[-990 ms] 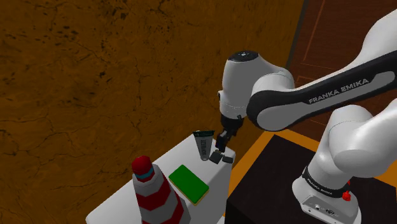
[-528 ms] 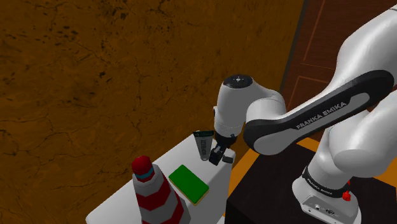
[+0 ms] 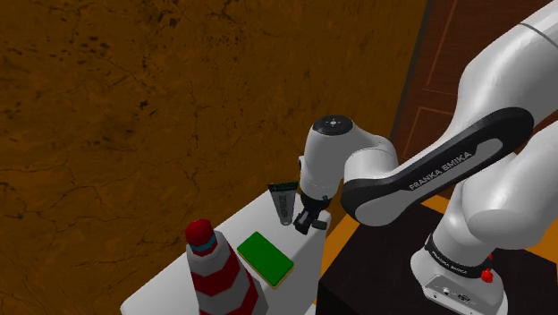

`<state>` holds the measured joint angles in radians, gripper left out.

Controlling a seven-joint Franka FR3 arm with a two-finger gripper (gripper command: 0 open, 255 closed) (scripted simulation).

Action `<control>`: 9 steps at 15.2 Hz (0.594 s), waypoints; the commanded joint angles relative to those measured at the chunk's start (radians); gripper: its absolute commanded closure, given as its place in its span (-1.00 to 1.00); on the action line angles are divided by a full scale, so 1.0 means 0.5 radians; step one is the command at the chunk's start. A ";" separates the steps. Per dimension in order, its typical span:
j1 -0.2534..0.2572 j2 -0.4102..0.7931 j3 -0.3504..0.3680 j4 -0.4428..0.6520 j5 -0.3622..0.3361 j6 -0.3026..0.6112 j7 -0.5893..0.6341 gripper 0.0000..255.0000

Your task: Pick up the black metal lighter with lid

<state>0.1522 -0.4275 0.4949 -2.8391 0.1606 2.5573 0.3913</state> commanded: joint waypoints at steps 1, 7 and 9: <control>-0.002 0.007 0.001 -0.007 -0.001 0.000 0.002 1.00; -0.005 0.012 -0.001 -0.007 -0.003 0.005 -0.001 1.00; 0.012 -0.048 -0.023 0.013 0.011 -0.073 -0.019 1.00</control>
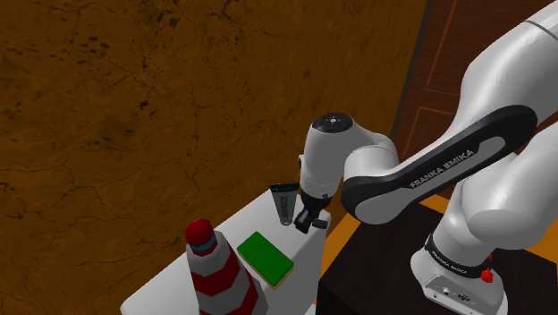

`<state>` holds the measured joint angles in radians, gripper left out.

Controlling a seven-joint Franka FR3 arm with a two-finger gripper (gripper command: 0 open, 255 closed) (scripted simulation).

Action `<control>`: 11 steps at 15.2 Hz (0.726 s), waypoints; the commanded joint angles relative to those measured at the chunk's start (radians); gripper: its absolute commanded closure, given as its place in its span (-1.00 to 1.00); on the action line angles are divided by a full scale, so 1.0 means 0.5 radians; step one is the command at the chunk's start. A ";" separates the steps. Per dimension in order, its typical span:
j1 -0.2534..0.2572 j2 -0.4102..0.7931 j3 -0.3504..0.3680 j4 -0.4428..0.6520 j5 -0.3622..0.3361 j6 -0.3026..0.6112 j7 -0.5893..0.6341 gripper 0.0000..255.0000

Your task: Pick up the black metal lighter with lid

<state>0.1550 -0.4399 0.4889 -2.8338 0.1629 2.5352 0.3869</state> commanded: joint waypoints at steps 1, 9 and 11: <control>0.014 -0.051 -0.022 0.013 0.012 -0.068 -0.018 1.00; 0.050 -0.246 -0.099 0.116 0.028 -0.363 -0.065 1.00; 0.055 -0.285 -0.116 0.147 0.027 -0.433 -0.074 1.00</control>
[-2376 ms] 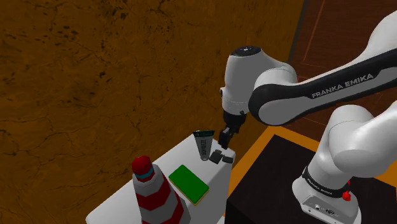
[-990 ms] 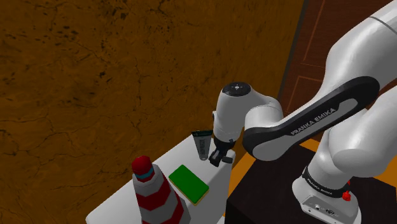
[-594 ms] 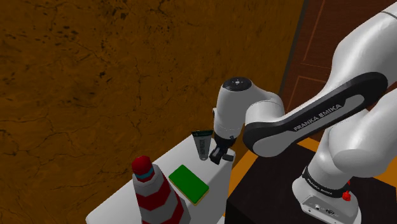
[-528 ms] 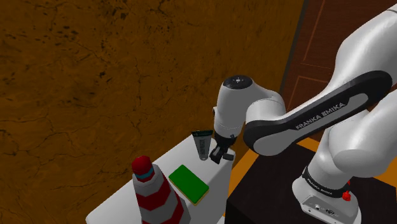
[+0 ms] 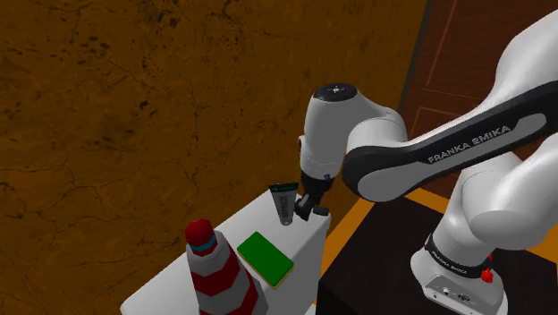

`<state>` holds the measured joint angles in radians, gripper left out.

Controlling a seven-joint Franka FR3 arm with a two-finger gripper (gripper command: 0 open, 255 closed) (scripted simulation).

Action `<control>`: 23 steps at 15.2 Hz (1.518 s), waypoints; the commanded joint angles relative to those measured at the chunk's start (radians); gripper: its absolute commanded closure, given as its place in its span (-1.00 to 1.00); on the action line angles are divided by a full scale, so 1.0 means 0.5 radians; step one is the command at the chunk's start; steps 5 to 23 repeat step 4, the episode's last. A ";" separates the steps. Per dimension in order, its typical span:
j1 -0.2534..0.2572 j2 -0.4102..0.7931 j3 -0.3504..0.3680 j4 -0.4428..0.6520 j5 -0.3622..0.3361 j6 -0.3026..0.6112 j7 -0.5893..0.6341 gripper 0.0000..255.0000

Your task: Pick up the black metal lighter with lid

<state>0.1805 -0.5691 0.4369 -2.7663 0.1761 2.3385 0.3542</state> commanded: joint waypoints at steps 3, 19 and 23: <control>0.007 -0.067 -0.030 0.047 -0.002 -0.114 -0.016 1.00; 0.007 -0.066 -0.030 0.047 -0.002 -0.114 -0.016 1.00; 0.007 -0.066 -0.030 0.047 -0.002 -0.114 -0.016 1.00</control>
